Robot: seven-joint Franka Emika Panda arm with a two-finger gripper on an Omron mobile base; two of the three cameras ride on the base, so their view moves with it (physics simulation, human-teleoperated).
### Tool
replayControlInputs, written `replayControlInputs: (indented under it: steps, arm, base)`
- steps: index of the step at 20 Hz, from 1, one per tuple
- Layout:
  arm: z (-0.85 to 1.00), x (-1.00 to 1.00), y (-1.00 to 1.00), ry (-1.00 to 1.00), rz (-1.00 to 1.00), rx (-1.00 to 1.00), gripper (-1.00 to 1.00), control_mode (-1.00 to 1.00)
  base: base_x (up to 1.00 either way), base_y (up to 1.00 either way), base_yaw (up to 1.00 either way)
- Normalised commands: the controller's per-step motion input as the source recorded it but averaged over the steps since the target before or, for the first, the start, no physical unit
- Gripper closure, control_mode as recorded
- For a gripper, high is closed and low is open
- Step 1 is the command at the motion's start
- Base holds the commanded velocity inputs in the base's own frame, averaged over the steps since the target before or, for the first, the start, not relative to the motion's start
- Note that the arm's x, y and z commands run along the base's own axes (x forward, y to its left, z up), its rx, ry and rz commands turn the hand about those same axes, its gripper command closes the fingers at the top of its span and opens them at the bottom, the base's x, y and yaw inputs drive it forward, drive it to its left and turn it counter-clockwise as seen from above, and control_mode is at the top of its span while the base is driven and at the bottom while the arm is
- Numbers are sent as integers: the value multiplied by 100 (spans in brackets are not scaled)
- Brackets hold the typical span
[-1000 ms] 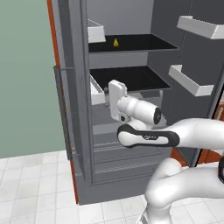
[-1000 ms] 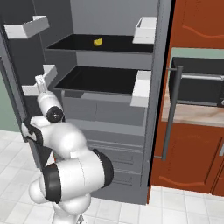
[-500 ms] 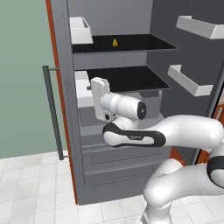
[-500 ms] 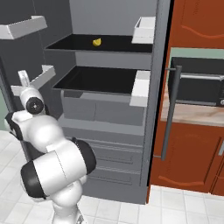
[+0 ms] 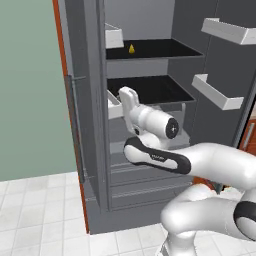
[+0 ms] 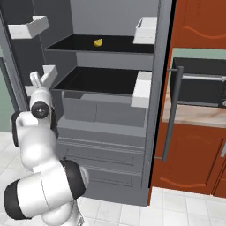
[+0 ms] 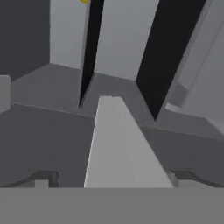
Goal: There is a bowl on the dining counter. Grab a lemon wedge from the fridge and place it in the bowl. Then get the liquor bottle and glass cup from the cabinet and place them next to the bowl.
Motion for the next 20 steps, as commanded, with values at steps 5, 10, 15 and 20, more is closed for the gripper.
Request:
replayControlInputs:
  steps: [5,10,15,20]
  arm:
    - [90,-15,-50,-1,-22,-23,-100,-100]
    - [83,-98,-18,-4,-13,-13,-100,-100]
    - [77,-100,-16,-1,-7,-7,-100,-100]
    - [93,-100,-47,0,-6,-5,-100,-100]
  base:
    - [0,0,0]
    - [0,0,0]
    - [0,0,0]
    - [0,0,0]
